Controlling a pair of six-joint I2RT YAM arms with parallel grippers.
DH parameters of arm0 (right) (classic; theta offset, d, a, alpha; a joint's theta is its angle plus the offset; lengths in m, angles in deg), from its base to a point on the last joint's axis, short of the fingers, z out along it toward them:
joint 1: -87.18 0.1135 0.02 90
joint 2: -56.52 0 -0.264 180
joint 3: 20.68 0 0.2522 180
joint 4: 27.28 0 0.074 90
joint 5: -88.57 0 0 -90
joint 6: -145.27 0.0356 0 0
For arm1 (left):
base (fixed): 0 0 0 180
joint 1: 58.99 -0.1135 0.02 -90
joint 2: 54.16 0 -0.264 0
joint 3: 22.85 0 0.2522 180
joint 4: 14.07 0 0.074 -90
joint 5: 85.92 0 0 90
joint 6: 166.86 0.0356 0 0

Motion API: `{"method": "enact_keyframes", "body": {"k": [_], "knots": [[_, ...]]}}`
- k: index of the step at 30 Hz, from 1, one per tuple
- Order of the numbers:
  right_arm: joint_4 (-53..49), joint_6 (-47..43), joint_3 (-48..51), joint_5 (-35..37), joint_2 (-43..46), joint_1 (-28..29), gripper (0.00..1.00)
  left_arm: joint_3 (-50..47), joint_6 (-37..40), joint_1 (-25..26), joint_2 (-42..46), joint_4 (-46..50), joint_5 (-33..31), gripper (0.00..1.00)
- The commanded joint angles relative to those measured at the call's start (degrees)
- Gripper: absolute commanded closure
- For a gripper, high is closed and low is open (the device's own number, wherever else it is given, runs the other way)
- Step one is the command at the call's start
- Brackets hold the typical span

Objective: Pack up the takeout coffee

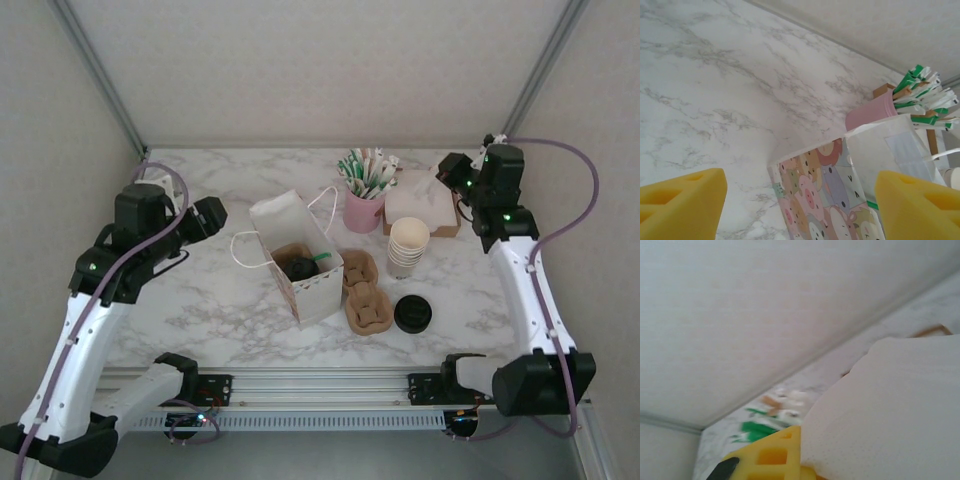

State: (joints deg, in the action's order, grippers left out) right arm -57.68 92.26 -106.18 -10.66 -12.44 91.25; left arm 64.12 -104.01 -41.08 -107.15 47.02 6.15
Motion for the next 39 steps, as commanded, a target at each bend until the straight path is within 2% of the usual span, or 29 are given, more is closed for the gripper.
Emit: {"method": "enact_keyframes", "body": {"k": [1, 10, 20, 28, 39], "knots": [[-3.2, -5.7, -6.2, -4.1, 2.6, 3.4, 1.0, -1.3, 2.3, 0.4, 1.9, -3.4, 1.0, 0.22], [-10.2, -11.4, -20.5, -4.2, 3.3, 17.4, 1.0, -1.8, 2.8, 0.4, 2.0, -3.6, 1.1, 0.22], [-14.0, -15.5, -27.9, -2.1, 1.7, 31.9, 1.0, -1.8, 2.2, 0.5, 1.5, -3.4, 0.8, 0.22], [-18.0, -20.0, -30.3, 1.4, -1.3, 42.3, 1.0, -0.8, 1.3, 0.4, 0.7, -1.9, -0.2, 0.21], [-22.9, -23.5, -31.2, 5.3, -5.1, 51.7, 1.0, -0.3, 0.7, 0.4, 0.4, -1.3, 0.0, 0.21]]}}
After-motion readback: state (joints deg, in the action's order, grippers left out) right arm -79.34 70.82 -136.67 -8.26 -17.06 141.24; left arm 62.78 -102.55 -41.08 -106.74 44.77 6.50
